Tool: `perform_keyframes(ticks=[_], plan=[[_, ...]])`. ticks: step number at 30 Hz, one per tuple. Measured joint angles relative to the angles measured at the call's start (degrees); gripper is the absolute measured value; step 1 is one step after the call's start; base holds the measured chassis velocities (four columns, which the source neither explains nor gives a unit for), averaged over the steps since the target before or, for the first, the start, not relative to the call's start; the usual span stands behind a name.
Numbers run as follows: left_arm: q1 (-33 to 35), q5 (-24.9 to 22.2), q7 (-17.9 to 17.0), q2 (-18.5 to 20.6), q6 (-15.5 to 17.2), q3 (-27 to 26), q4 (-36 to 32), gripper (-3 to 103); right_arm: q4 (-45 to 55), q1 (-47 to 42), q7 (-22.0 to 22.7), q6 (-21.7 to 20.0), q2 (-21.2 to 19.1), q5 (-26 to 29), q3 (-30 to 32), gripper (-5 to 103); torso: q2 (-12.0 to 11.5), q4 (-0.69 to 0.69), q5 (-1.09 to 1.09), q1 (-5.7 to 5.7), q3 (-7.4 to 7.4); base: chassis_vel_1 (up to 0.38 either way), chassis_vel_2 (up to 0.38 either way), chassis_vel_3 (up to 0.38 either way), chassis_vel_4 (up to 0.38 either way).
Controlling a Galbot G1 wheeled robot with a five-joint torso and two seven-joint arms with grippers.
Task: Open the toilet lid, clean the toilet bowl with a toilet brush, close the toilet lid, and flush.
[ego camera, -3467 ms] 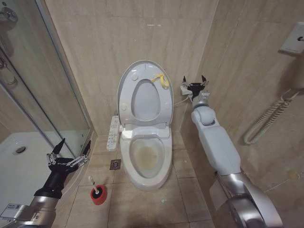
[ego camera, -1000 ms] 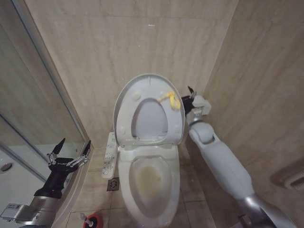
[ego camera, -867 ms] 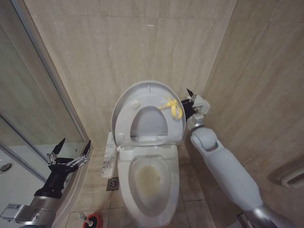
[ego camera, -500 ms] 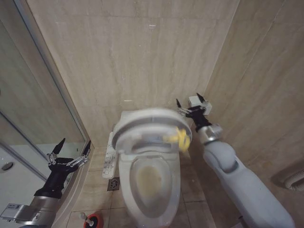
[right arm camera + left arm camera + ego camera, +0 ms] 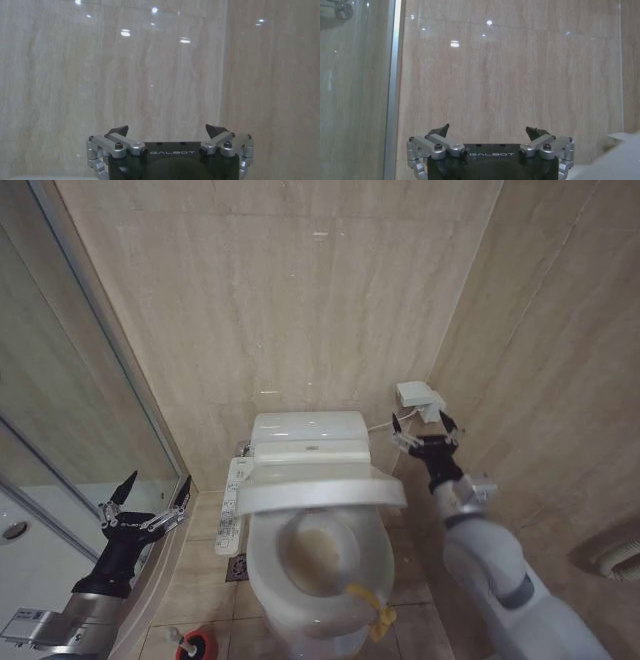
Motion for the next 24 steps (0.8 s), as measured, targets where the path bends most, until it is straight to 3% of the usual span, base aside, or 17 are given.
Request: perform_keyframes(ticks=[8, 24], plan=[[0.0, 0.0, 0.0, 0.0, 0.0, 0.0, 0.0, 100, 7.2, -15.5, -7.0, 3.6, 7.2, -9.0, 6.1, 100, 0.0, -0.02, 0.00, -0.01, 0.00, 0.000, 0.000, 0.000, 0.000], [0.0, 0.0, 0.0, 0.0, 0.0, 0.0, 0.0, 100, 13.5, -27.3, -9.3, 5.6, 15.0, -17.7, 5.3, 100, 0.0, 0.00, -0.01, 0.00, 0.00, 0.000, 0.000, 0.000, 0.000]])
